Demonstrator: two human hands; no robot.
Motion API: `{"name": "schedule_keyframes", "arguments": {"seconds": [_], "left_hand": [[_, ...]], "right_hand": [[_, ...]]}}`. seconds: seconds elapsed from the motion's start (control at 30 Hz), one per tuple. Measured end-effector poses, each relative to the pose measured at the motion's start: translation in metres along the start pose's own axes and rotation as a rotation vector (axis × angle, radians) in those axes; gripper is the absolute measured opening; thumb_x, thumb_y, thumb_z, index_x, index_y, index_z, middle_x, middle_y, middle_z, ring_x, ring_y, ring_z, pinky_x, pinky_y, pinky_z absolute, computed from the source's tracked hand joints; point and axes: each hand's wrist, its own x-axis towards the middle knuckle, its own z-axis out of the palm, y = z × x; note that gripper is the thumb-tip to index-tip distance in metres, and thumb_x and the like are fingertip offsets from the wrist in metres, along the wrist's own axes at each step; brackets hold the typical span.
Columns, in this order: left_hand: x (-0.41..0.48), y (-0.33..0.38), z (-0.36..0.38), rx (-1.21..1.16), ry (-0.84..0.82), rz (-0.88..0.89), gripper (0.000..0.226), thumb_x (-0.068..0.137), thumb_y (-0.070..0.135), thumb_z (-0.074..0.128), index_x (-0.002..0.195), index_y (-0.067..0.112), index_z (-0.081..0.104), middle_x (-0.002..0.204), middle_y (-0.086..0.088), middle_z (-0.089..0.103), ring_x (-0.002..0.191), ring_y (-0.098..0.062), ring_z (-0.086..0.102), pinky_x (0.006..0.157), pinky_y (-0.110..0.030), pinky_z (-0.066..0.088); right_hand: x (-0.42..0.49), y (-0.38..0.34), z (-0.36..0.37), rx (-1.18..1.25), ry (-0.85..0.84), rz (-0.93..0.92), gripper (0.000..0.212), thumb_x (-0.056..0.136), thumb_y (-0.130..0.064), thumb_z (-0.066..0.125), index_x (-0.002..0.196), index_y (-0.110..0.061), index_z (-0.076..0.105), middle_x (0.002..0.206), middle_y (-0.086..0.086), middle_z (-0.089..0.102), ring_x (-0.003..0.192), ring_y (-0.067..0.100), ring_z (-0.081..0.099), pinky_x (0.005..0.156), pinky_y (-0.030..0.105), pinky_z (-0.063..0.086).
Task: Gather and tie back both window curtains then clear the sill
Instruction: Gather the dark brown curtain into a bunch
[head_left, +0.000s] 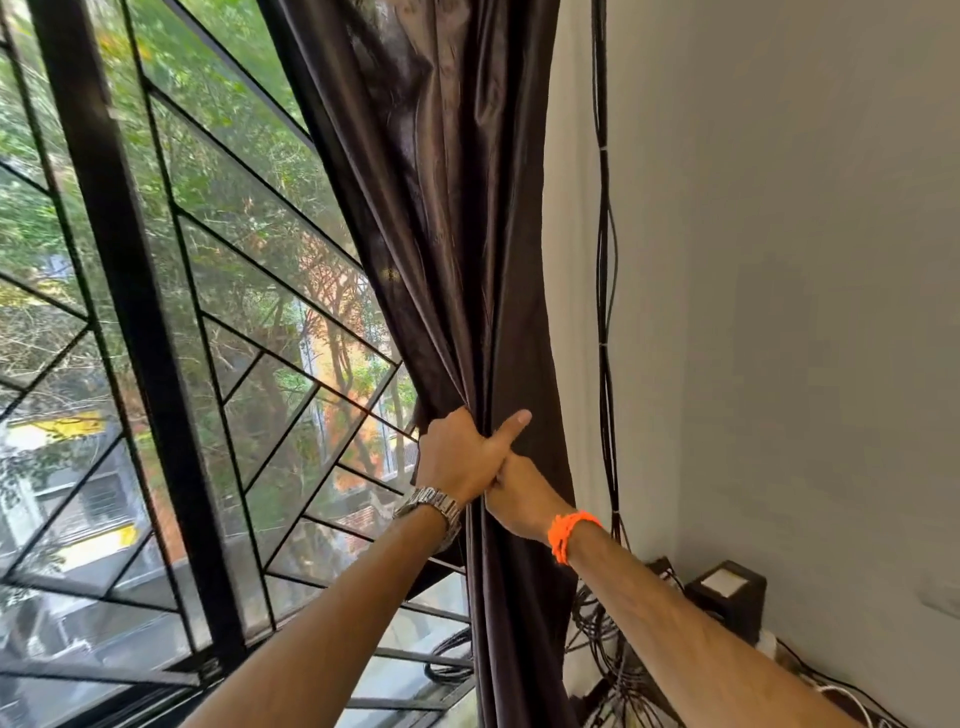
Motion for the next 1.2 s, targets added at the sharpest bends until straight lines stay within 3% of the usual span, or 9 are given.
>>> {"name": "schedule_keyframes", "arguments": {"seconds": [0.1, 0.23, 0.33, 0.5, 0.6, 0.73, 0.87, 1.03, 1.2], "left_hand": [[0.007, -0.003, -0.004, 0.079, 0.036, -0.068, 0.052, 0.080, 0.058, 0.063, 0.090, 0.007, 0.062, 0.091, -0.013, 0.066, 0.086, -0.033, 0.063, 0.067, -0.034, 0.048], [0.006, -0.011, -0.015, 0.114, 0.116, -0.076, 0.035, 0.092, 0.038, 0.056, 0.087, 0.003, 0.059, 0.091, -0.017, 0.066, 0.089, -0.039, 0.062, 0.066, -0.034, 0.042], [0.000, -0.015, -0.023, 0.105, 0.149, -0.052, 0.037, 0.092, 0.039, 0.055, 0.079, 0.005, 0.059, 0.087, -0.018, 0.066, 0.085, -0.041, 0.062, 0.071, -0.040, 0.050], [-0.005, -0.016, -0.037, 0.047, 0.162, -0.027, 0.039, 0.089, 0.039, 0.060, 0.072, 0.004, 0.058, 0.073, -0.012, 0.064, 0.071, -0.033, 0.061, 0.059, -0.034, 0.046], [-0.005, -0.021, -0.045, 0.038, 0.153, -0.028, 0.038, 0.086, 0.044, 0.060, 0.076, 0.007, 0.063, 0.074, -0.008, 0.065, 0.070, -0.030, 0.062, 0.062, -0.037, 0.052], [-0.004, -0.030, -0.057, 0.033, 0.146, -0.039, 0.039, 0.082, 0.050, 0.057, 0.073, 0.012, 0.061, 0.072, -0.006, 0.065, 0.070, -0.029, 0.063, 0.061, -0.039, 0.054], [-0.003, -0.033, -0.065, 0.060, 0.168, -0.038, 0.043, 0.087, 0.040, 0.062, 0.057, 0.016, 0.042, 0.059, -0.003, 0.053, 0.064, -0.030, 0.059, 0.053, -0.031, 0.040], [0.002, -0.035, -0.052, 0.122, 0.184, -0.042, 0.041, 0.090, 0.040, 0.057, 0.063, 0.012, 0.044, 0.075, -0.017, 0.063, 0.076, -0.040, 0.060, 0.068, -0.042, 0.050], [0.004, -0.026, -0.021, 0.199, 0.138, -0.030, 0.034, 0.093, 0.038, 0.052, 0.080, 0.008, 0.057, 0.093, -0.022, 0.065, 0.091, -0.046, 0.059, 0.071, -0.041, 0.044]], "right_hand": [[-0.006, 0.004, 0.004, -0.002, -0.071, -0.037, 0.070, 0.082, 0.007, 0.045, 0.148, -0.011, 0.032, 0.092, 0.007, 0.065, 0.064, 0.005, 0.058, 0.052, 0.007, 0.042], [0.000, 0.017, 0.001, 0.231, 0.021, -0.114, 0.064, 0.071, 0.005, 0.051, 0.129, -0.019, 0.059, 0.112, -0.001, 0.072, 0.102, 0.010, 0.068, 0.087, 0.023, 0.054], [0.016, 0.025, -0.011, 0.482, 0.209, -0.021, 0.046, 0.077, 0.019, 0.048, 0.111, -0.005, 0.068, 0.104, 0.011, 0.075, 0.101, 0.015, 0.070, 0.081, 0.015, 0.052], [0.059, 0.044, -0.018, 0.523, 0.425, 0.198, 0.047, 0.074, -0.003, 0.079, 0.117, -0.011, 0.061, 0.120, 0.010, 0.066, 0.108, 0.025, 0.063, 0.094, 0.041, 0.052], [0.076, 0.046, -0.019, 0.663, 0.341, 0.302, 0.080, 0.073, -0.016, 0.084, 0.139, -0.011, 0.039, 0.129, 0.003, 0.048, 0.118, 0.021, 0.051, 0.095, 0.040, 0.041], [0.092, 0.057, -0.014, 0.758, 0.100, 0.371, 0.092, 0.073, -0.033, 0.082, 0.147, -0.018, 0.031, 0.137, -0.001, 0.050, 0.127, 0.020, 0.045, 0.101, 0.053, 0.032], [0.097, 0.062, -0.003, 0.837, 0.246, 0.264, 0.043, 0.069, -0.020, 0.086, 0.109, -0.012, 0.071, 0.110, 0.005, 0.073, 0.102, 0.023, 0.067, 0.077, 0.033, 0.051], [0.085, 0.070, -0.001, 0.711, 0.554, 0.231, 0.048, 0.058, -0.026, 0.091, 0.100, -0.009, 0.076, 0.092, 0.003, 0.077, 0.085, 0.019, 0.073, 0.086, 0.038, 0.059], [0.050, 0.047, 0.001, 0.413, 0.687, 0.083, 0.025, 0.072, -0.027, 0.083, 0.095, -0.016, 0.077, 0.087, -0.002, 0.076, 0.083, 0.014, 0.072, 0.080, 0.031, 0.056]]}}
